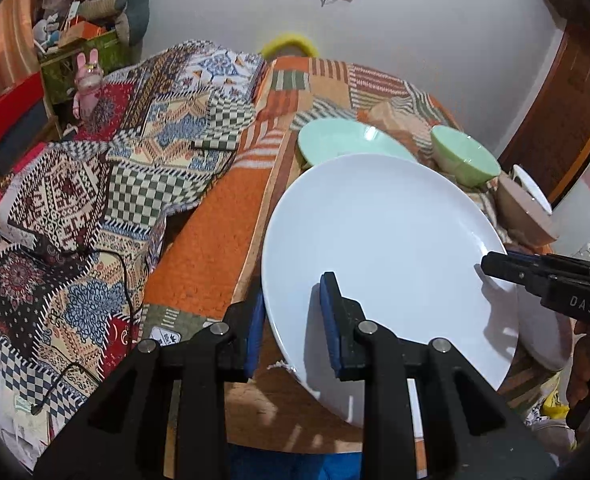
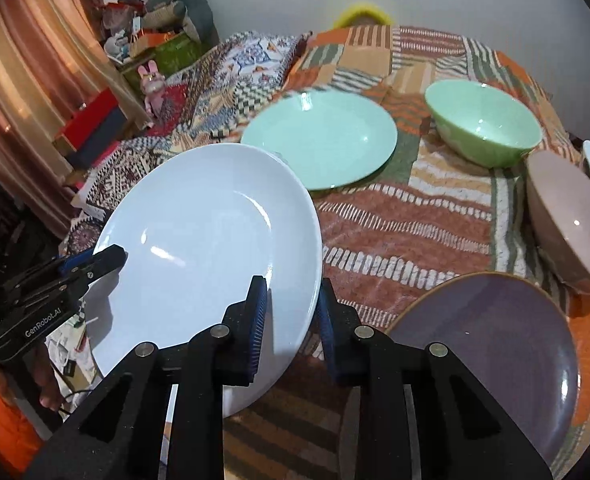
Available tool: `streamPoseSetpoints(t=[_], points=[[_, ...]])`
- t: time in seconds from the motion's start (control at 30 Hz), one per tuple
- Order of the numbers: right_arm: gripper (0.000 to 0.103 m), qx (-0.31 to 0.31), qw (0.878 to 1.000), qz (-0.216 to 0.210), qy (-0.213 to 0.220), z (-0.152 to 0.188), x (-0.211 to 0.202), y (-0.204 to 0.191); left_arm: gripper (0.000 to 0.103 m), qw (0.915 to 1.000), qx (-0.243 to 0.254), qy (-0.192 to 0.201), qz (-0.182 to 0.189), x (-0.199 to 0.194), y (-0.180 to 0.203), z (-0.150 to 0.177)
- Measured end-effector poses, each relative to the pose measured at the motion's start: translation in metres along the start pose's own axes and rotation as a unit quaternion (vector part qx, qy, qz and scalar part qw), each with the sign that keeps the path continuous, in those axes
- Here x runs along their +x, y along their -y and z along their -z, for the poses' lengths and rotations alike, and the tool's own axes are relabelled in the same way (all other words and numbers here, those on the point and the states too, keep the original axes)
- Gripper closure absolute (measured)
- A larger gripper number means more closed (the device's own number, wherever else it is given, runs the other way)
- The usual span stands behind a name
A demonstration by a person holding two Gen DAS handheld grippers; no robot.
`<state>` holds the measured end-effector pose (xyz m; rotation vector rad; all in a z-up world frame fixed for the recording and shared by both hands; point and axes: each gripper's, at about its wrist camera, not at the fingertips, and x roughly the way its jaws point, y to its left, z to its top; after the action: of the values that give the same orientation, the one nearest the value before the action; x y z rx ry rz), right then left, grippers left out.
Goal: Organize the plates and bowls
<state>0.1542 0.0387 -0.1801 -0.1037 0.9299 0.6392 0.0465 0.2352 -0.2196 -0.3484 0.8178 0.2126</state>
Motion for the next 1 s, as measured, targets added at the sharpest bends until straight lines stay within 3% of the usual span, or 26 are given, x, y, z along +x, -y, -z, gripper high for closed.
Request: streamPoseSetpoints(t=[0.5,1.0], points=[[0.080,0.044,0.997,0.013,0.060,0.019,-0.067,0.040,0.076,0.9975,0.055,0.031,0.031,-0.033,0.072,-0.012],[0.080,0.104,0.991,0.045,0.073,0.062,-0.102,0.104,0.076,0.9905,0.121,-0.006,0.065,-0.015,0.161,0.002]])
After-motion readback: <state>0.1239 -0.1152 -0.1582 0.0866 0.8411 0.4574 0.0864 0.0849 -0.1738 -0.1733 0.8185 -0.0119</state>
